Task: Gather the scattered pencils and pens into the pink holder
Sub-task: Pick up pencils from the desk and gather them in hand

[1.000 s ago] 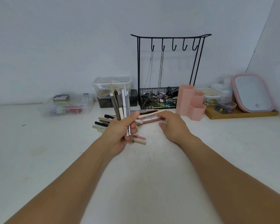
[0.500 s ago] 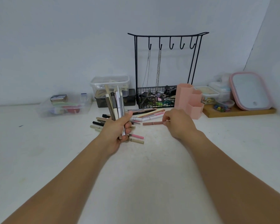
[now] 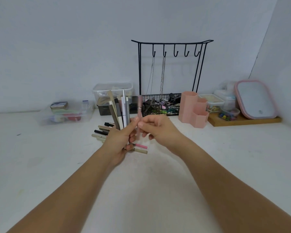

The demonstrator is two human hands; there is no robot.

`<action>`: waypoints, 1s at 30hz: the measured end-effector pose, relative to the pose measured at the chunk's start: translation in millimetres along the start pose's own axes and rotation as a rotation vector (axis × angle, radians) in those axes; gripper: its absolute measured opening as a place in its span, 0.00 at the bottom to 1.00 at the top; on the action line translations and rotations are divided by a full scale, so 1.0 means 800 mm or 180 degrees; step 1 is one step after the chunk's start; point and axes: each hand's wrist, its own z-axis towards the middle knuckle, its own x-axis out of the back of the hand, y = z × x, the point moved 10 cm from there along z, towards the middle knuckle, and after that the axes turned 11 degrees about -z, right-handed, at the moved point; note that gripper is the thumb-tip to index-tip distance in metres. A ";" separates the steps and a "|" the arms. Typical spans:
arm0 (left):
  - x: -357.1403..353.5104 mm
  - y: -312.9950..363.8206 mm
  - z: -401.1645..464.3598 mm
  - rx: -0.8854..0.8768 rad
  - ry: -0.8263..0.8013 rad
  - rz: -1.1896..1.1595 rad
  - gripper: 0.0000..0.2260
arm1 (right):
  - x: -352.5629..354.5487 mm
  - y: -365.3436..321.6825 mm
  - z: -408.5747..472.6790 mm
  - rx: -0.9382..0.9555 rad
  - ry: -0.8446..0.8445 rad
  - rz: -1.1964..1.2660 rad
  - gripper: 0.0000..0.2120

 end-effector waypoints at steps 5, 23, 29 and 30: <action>-0.005 -0.006 -0.001 0.0127 -0.0074 -0.0027 0.25 | 0.000 -0.013 -0.002 0.0240 0.0264 -0.0114 0.08; -0.014 -0.015 -0.005 0.0353 -0.0178 -0.0197 0.09 | 0.171 0.056 0.001 -0.0681 0.1526 -0.3142 0.16; -0.025 -0.016 -0.008 0.0391 -0.0369 -0.0196 0.09 | 0.195 0.121 0.003 -0.1172 0.1022 -0.3709 0.14; -0.027 -0.018 -0.008 0.0398 -0.0405 -0.0153 0.08 | 0.193 0.112 0.002 -0.1144 0.0952 -0.3762 0.09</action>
